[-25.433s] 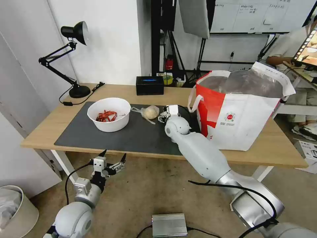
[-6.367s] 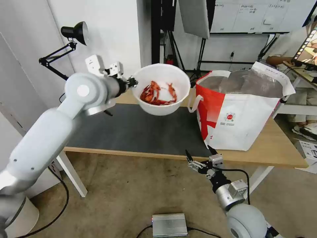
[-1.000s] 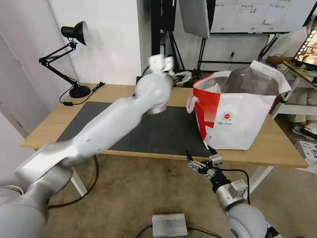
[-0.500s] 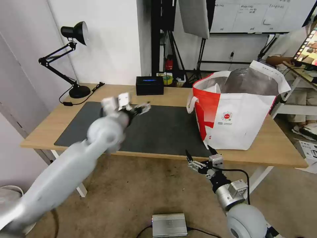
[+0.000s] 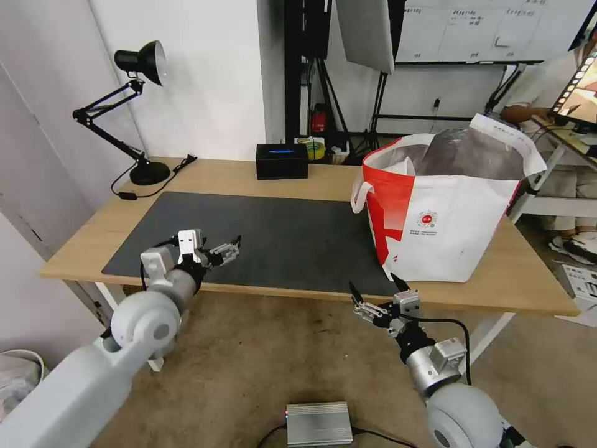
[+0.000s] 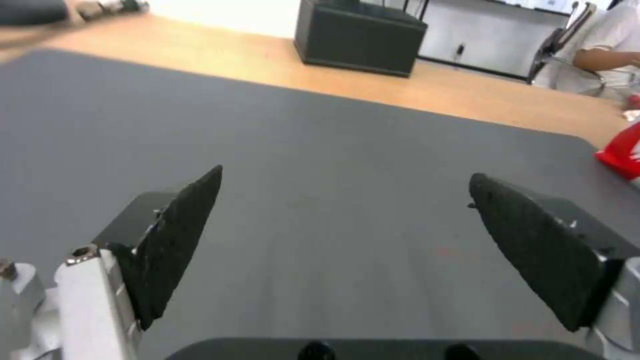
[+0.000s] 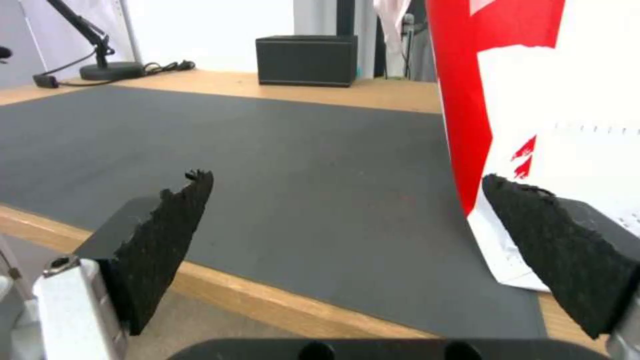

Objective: Pick up the trash from the table and place it into the takeout bag.

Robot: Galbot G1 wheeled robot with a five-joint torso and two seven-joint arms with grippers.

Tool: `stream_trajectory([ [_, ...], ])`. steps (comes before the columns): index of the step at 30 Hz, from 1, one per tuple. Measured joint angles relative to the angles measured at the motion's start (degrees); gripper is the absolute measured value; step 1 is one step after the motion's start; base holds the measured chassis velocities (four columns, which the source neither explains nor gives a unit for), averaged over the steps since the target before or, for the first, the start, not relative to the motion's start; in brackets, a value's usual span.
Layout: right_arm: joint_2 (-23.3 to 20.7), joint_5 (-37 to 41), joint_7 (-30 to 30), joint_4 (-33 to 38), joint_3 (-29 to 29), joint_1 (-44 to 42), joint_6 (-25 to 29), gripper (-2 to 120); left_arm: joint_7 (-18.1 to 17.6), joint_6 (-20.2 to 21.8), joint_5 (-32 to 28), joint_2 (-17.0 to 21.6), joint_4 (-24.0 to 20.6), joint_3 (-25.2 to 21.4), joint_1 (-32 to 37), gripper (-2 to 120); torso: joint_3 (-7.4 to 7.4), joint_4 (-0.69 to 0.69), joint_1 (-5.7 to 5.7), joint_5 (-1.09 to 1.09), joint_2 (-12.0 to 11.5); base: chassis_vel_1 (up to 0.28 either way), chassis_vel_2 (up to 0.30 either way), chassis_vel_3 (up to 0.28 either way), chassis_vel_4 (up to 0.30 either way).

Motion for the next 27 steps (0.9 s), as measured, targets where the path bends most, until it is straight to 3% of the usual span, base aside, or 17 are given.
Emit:
stream_trajectory([
  [7,0.0,0.0,0.0,0.0,0.0,0.0,0.0,100,3.8,-7.0,7.1,-1.0,0.8,-5.5,6.9,100,0.00,0.00,0.00,0.00,0.0,0.000,0.000,0.000,0.000],
  [15,0.0,0.0,0.0,0.0,0.0,0.0,0.0,100,4.8,-11.6,10.2,-3.1,1.6,-10.3,14.5,100,0.00,0.01,0.00,0.00,0.0,0.000,0.000,0.000,0.000],
  [22,0.0,0.0,0.0,0.0,0.0,0.0,0.0,100,6.8,-15.2,11.1,-4.8,2.9,-12.0,17.7,100,0.00,0.01,0.00,0.00,0.0,0.000,0.000,0.000,0.000],
  [27,0.0,0.0,0.0,0.0,0.0,0.0,0.0,100,7.0,-15.4,11.2,-5.1,2.9,-12.1,17.9,100,0.00,0.01,0.00,0.00,0.0,0.000,0.000,0.000,0.000],
])
